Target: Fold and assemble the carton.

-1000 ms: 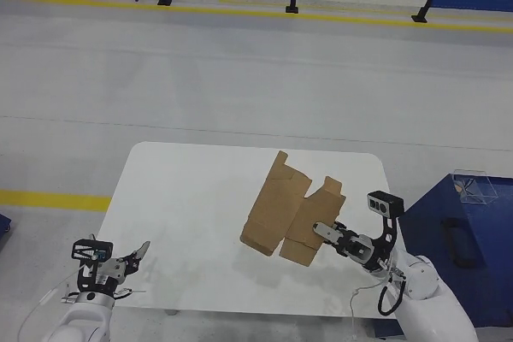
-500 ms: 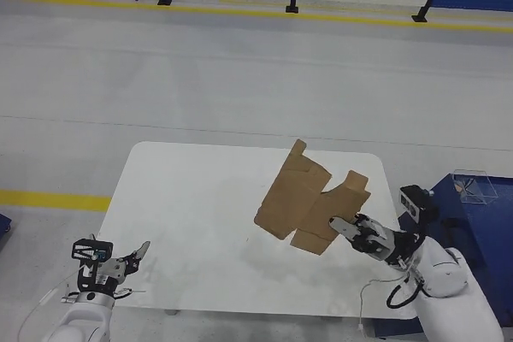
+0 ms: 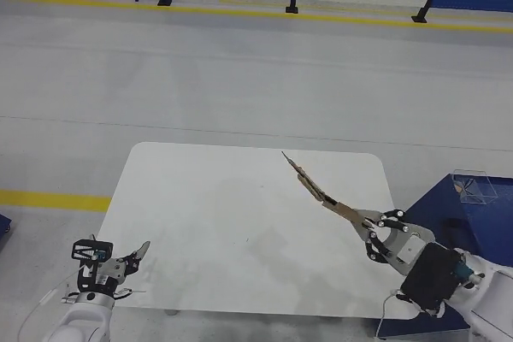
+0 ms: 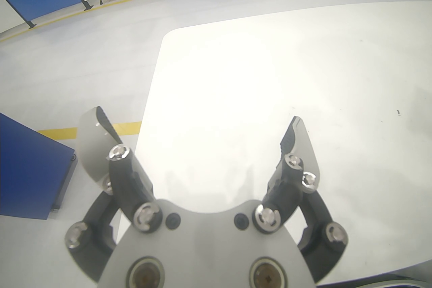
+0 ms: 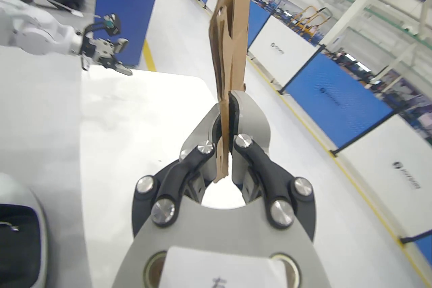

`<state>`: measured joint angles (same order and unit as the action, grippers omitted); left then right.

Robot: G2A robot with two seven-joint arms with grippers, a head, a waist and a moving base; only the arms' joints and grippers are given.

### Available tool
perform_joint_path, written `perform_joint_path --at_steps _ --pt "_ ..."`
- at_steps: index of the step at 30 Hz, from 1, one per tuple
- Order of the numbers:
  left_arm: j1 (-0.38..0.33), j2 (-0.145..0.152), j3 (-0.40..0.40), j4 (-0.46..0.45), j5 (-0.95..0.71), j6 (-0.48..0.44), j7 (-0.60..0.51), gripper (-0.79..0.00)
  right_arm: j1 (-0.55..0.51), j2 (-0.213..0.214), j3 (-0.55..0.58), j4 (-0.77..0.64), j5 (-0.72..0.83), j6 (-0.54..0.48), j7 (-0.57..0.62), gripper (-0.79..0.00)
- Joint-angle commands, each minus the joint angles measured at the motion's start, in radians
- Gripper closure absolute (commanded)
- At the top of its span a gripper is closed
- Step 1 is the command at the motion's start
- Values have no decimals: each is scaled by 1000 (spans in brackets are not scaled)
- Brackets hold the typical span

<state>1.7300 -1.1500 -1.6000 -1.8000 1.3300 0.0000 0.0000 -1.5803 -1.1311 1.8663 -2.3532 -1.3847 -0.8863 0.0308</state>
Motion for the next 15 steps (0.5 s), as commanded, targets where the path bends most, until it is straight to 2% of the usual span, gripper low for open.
perform_joint_path --at_steps 1,4,7,13,15 --pt "0 0 0 0 0 0 0 -785 -29 4 -37 3 -343 80 -199 0" --pt "0 0 0 0 0 0 0 -785 -130 9 -103 3 -625 263 -386 0" --pt "0 0 0 0 0 0 0 -785 -226 11 -153 3 -811 437 -486 0" --pt "0 0 0 0 0 0 0 -785 -330 16 -250 33 -1200 736 -545 0" --pt "0 0 0 0 0 0 0 -785 -347 15 -291 47 -1258 790 -542 0"
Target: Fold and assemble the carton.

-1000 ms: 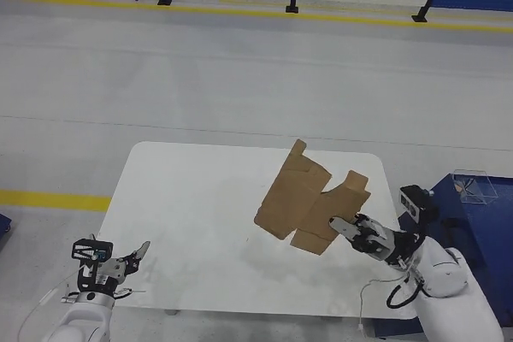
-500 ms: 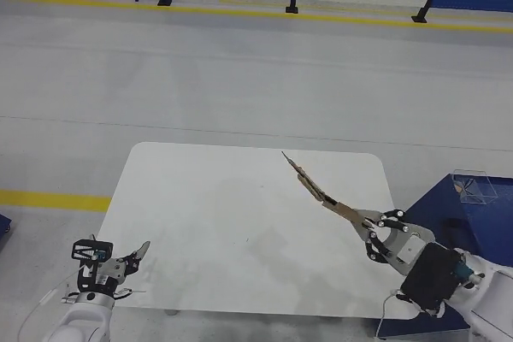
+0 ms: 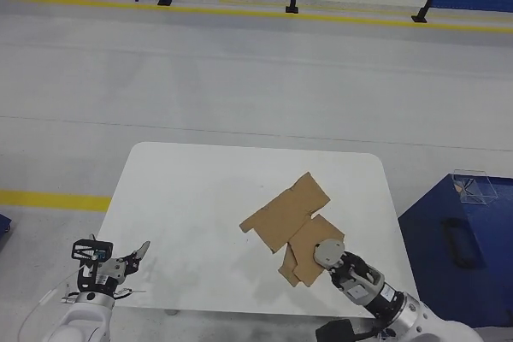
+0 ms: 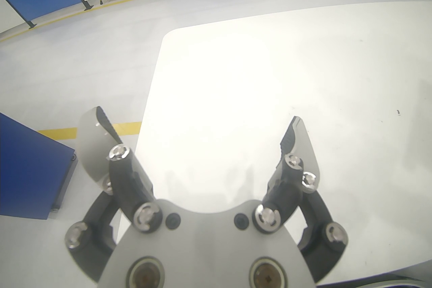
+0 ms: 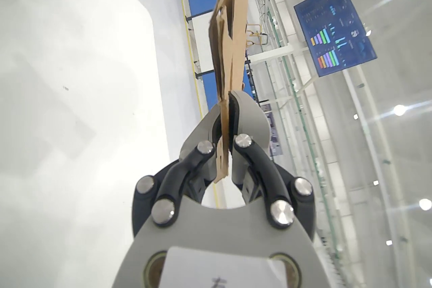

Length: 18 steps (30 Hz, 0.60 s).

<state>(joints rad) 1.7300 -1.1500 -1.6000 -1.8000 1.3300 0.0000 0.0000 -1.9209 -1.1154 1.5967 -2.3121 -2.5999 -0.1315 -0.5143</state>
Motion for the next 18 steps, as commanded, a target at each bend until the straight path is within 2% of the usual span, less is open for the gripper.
perform_joint_path --at_steps 1,4,8,11,13,16,18 --pt "0 0 0 0 0 0 0 -785 -10 -1 -35 8 -50 48 6 0" --pt "0 0 0 0 0 0 0 -785 -5 -3 -44 -3 43 21 9 0" --pt "0 0 0 0 0 0 0 -785 27 -4 26 -31 406 -137 -23 0" --pt "0 0 0 0 0 0 0 -785 59 -4 104 -29 743 -295 -35 0" --pt "0 0 0 0 0 0 0 -785 80 -1 144 -9 946 -436 -23 0" --pt "0 0 0 0 0 0 0 -785 130 7 172 72 1251 -660 64 0" --pt "0 0 0 0 0 0 0 -785 171 15 166 149 1439 -777 172 0"
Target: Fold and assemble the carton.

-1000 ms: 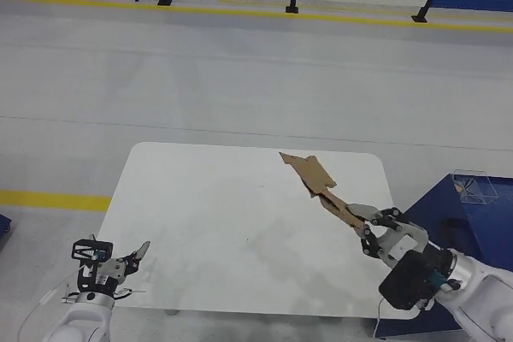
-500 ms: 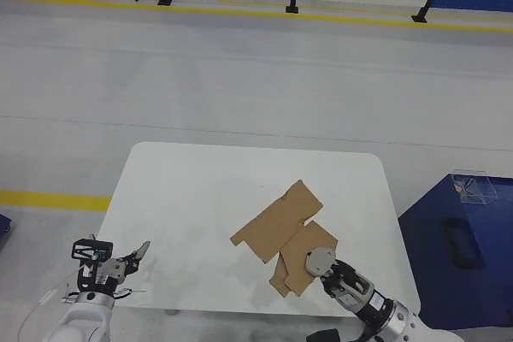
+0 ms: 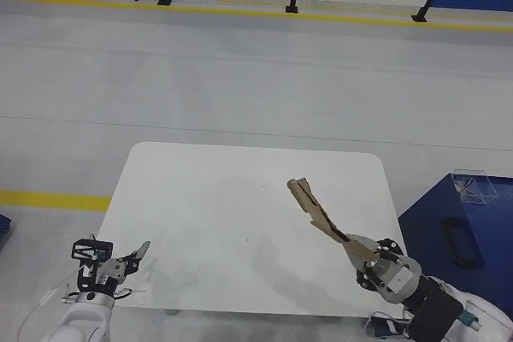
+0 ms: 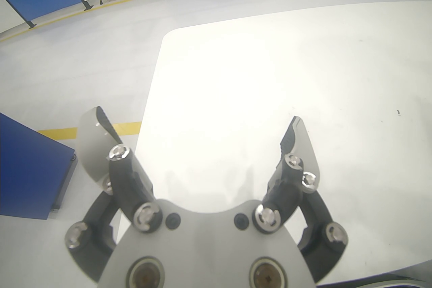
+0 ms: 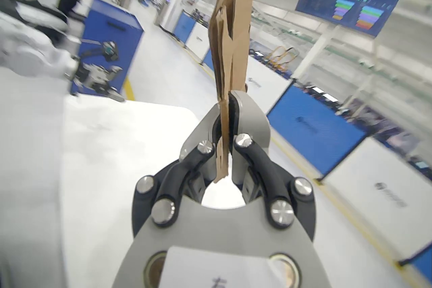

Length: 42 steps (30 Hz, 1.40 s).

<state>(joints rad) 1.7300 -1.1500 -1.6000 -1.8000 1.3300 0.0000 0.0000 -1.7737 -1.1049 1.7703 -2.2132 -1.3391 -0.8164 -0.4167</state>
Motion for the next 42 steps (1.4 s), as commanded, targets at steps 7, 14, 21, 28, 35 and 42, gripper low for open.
perform_joint_path --at_steps 7,14,21,28,35,42 --pt "0 0 0 0 0 0 0 -785 140 44 -195 274 826 -175 553 0" --pt "0 0 0 0 0 0 0 -785 287 77 -423 516 1450 -98 972 0" --pt "0 0 0 0 0 0 0 -785 353 81 -518 604 1696 -61 1152 0" --pt "0 0 0 0 0 0 0 -785 353 81 -518 604 1696 -61 1152 0" --pt "-47 -5 -24 -20 -248 -68 -101 -785 362 80 -535 595 1817 29 1173 0" --pt "-145 -12 -75 -80 -1042 -162 -521 -785 386 77 -573 614 1881 77 1263 0"
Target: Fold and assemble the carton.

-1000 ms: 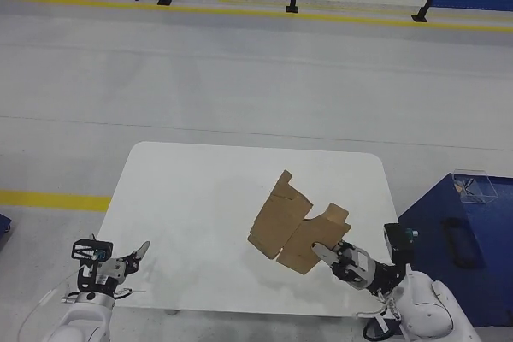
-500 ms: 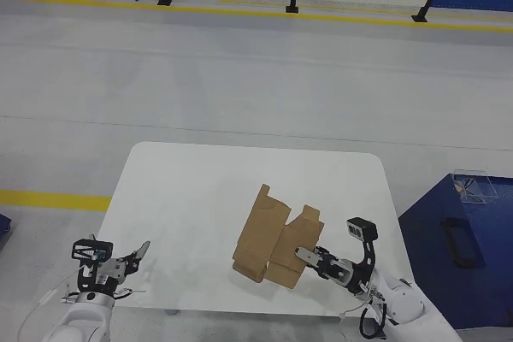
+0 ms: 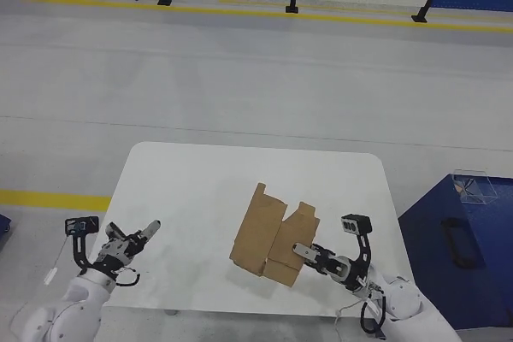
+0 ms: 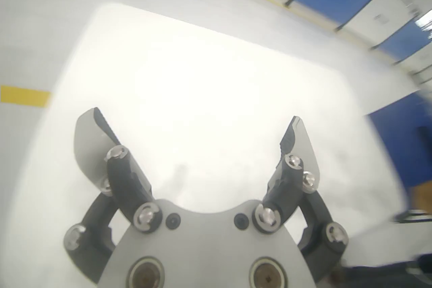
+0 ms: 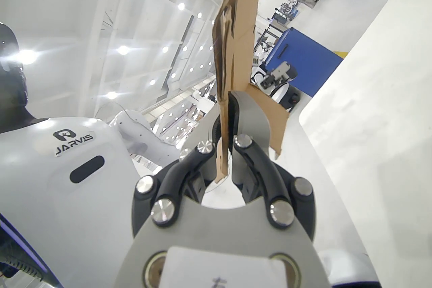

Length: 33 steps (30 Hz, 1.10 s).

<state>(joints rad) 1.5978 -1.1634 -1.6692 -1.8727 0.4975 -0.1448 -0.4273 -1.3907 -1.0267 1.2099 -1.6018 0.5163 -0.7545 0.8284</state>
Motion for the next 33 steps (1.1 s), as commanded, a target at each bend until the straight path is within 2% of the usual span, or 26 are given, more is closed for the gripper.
perform_joint_path --at_steps 1,6,9,11,17,18,19,20,21,22,23,27,33 --pt "-22 2 -8 -10 -300 -35 -152 -785 8 -2 -25 6 43 33 38 0" --pt "-80 15 35 10 -594 -37 -537 -785 42 -11 -81 38 133 112 134 0" --pt "-123 21 72 42 -695 -38 -685 -785 65 -16 -105 67 121 126 174 0" --pt "-141 24 94 55 -723 -52 -750 -785 73 -20 -126 82 120 140 190 0" --pt "-149 27 164 63 -708 -79 -780 -785 96 -34 -184 115 133 165 232 0" --pt "-149 27 172 61 -702 -80 -780 -708 99 -36 -189 118 131 163 234 0" --pt "-148 28 187 58 -691 -81 -781 -579 101 -39 -199 121 129 159 236 0" --pt "-149 28 194 57 -686 -81 -774 -391 104 -41 -203 124 125 155 236 0" --pt "-148 29 202 56 -687 -79 -776 -305 106 -42 -207 127 122 152 234 0" --pt "-148 29 207 57 -690 -76 -778 -102 107 -44 -210 128 121 148 233 0" --pt "-148 30 209 59 -692 -75 -776 0 109 -45 -212 130 121 146 233 0" --pt "-162 34 223 81 -740 -40 -807 0 112 -48 -211 139 118 139 237 0" --pt "-171 39 239 93 -752 -56 -821 0 110 -49 -205 140 106 139 241 0"
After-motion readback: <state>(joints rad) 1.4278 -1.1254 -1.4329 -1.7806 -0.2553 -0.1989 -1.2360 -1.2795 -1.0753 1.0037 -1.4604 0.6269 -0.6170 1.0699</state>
